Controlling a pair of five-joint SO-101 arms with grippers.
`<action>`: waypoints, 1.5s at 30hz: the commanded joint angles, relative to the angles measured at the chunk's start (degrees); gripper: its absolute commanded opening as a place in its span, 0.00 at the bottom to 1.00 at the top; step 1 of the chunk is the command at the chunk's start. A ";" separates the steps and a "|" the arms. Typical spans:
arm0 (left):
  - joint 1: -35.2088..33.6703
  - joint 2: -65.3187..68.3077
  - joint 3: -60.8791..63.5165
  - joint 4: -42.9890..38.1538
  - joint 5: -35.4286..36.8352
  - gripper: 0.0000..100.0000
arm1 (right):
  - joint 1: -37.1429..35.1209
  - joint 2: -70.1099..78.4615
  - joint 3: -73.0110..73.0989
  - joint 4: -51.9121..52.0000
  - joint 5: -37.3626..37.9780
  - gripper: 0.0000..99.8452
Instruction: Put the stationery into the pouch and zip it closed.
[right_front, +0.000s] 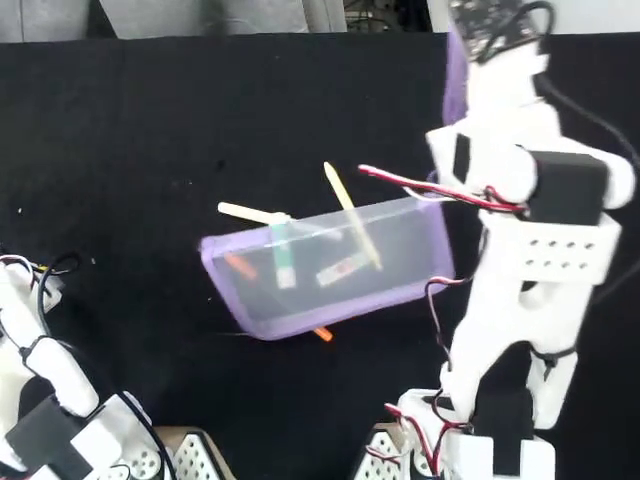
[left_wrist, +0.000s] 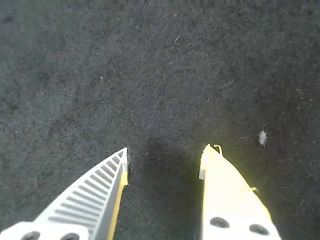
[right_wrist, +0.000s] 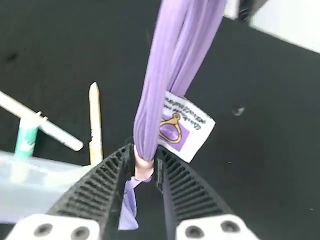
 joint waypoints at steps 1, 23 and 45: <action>0.04 -1.32 -0.57 -0.35 0.62 0.24 | 5.54 -0.40 -6.73 -3.78 0.26 0.01; 0.84 -1.14 0.40 -0.26 0.62 0.23 | 19.69 13.41 -28.26 -21.54 -4.04 0.01; 3.30 -1.41 1.54 -0.35 0.70 0.23 | 20.48 16.48 -30.11 3.25 2.73 0.01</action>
